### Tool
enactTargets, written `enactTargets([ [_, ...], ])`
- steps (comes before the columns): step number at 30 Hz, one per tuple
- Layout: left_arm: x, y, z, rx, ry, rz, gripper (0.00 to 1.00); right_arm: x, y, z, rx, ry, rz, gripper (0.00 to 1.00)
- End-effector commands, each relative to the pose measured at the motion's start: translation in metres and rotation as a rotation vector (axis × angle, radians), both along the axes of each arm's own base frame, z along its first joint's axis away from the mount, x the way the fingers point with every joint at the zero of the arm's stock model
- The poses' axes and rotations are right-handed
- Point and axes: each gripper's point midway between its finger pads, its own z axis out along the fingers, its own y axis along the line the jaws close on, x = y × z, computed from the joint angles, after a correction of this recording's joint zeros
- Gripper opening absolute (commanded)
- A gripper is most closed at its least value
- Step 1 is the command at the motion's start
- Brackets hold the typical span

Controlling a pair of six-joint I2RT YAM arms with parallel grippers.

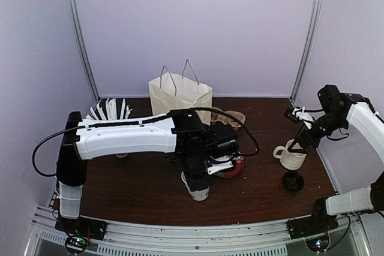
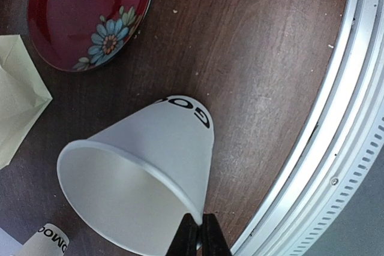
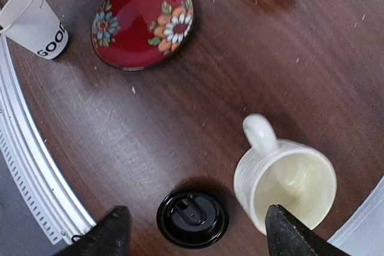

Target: Pack the takeout coffee

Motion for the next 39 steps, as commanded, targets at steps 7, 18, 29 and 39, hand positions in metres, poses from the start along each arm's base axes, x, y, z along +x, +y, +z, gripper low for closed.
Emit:
enactTargets([
  [7,0.000,-0.012,-0.003,0.011,0.001,-0.069,0.06,-0.081,-0.029,-0.062,-0.244,0.156,0.243,0.58],
  [18,0.006,-0.019,0.020,-0.046,-0.038,-0.051,0.31,-0.096,-0.034,-0.119,-0.460,0.106,0.521,0.50],
  [29,0.009,-0.014,0.076,-0.250,-0.130,-0.046,0.43,-0.077,-0.039,-0.152,-0.618,0.056,0.552,0.49],
  [39,0.038,-0.009,0.109,-0.494,-0.298,0.060,0.50,-0.094,-0.034,-0.167,-0.627,0.101,0.629,0.39],
])
